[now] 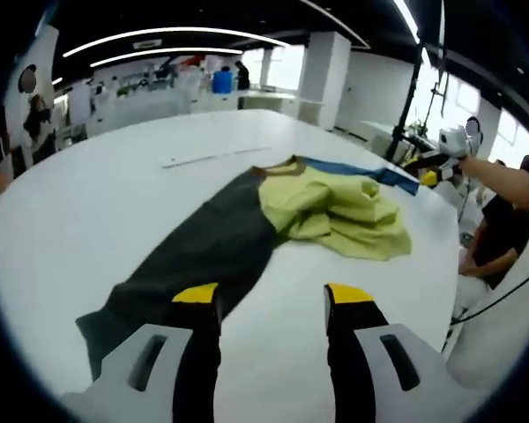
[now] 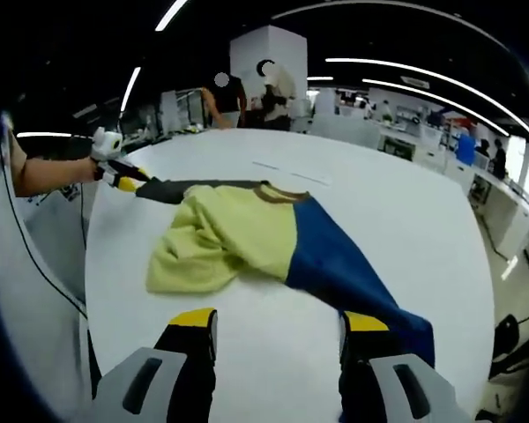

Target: Fold the garment on the visible template until the final outline fits inside the template.

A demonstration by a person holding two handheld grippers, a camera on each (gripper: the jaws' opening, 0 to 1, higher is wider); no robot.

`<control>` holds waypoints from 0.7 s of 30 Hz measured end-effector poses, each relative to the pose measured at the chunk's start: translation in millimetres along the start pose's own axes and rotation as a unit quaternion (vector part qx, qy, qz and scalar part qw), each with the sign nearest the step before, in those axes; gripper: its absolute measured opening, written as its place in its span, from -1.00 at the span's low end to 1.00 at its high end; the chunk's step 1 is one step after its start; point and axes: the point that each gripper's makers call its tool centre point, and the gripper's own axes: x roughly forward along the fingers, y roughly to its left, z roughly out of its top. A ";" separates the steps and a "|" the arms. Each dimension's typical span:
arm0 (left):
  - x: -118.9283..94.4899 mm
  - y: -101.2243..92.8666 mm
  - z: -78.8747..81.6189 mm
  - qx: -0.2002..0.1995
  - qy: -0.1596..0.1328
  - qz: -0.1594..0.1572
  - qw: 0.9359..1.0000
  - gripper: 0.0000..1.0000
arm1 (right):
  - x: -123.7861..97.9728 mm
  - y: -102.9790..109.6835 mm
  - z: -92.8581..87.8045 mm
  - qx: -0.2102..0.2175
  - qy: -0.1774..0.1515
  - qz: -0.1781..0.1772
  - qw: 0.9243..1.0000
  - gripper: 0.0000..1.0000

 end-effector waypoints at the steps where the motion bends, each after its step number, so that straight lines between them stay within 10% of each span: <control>1: 0.3 -2.0 -0.5 0.001 0.000 -0.001 1.000 -0.12 | 0.2 1.1 -0.1 -0.001 0.000 0.001 1.000 0.06; 21: 4.1 -28.1 -1.4 0.010 -0.001 -0.027 1.000 -0.12 | 9.0 31.2 -0.1 -0.007 -0.001 0.021 1.000 0.06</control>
